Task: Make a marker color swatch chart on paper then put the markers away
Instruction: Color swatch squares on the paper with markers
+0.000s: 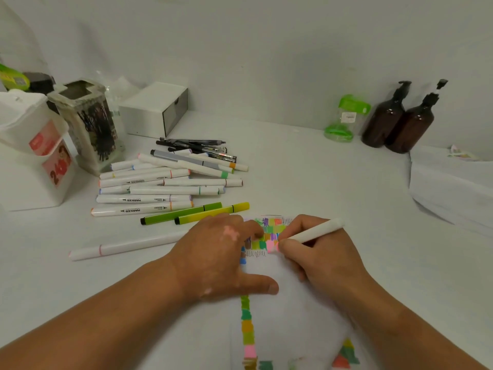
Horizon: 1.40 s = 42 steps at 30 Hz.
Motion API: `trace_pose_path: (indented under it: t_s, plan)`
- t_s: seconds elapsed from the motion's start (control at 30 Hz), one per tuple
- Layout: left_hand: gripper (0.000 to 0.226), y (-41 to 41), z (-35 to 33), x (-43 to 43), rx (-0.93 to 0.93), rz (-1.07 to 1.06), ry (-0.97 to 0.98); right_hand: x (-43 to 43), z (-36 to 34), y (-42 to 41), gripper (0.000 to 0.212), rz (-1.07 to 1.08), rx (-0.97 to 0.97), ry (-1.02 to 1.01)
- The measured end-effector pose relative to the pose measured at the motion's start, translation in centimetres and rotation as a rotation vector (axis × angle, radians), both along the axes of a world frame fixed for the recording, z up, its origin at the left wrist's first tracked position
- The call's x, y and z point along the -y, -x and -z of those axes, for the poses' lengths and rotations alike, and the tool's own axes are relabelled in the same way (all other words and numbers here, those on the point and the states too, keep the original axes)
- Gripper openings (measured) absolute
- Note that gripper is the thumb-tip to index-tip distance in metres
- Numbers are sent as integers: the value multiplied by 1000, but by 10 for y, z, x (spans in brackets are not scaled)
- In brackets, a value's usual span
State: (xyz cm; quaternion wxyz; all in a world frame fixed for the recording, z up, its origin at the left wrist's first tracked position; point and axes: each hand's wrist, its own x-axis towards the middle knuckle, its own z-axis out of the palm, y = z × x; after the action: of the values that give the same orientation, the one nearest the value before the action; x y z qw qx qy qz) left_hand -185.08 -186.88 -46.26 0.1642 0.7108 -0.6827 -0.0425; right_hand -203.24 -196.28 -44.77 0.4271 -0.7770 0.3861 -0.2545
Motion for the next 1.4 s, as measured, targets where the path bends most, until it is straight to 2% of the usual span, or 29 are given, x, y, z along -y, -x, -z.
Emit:
trace_pose_path:
  t_s: [0.13,0.33,0.97,1.2,1.4]
  plan:
    - [94,-1,0,-1,-10,-7,-14,1,0,-3,19,5,-40,58]
    - [95,-1,-2,-2,-25,-4,-30,0,-2,-2,18,-42,-85,74]
    - [95,1,-6,-1,-52,-14,-55,0,0,0,18,2,-67,83]
    - [96,2,-8,-2,-55,-18,-66,0,1,-2,9,23,-67,96]
    - [97,1,-5,-1,-44,-19,-61,0,3,-3,12,36,-64,116]
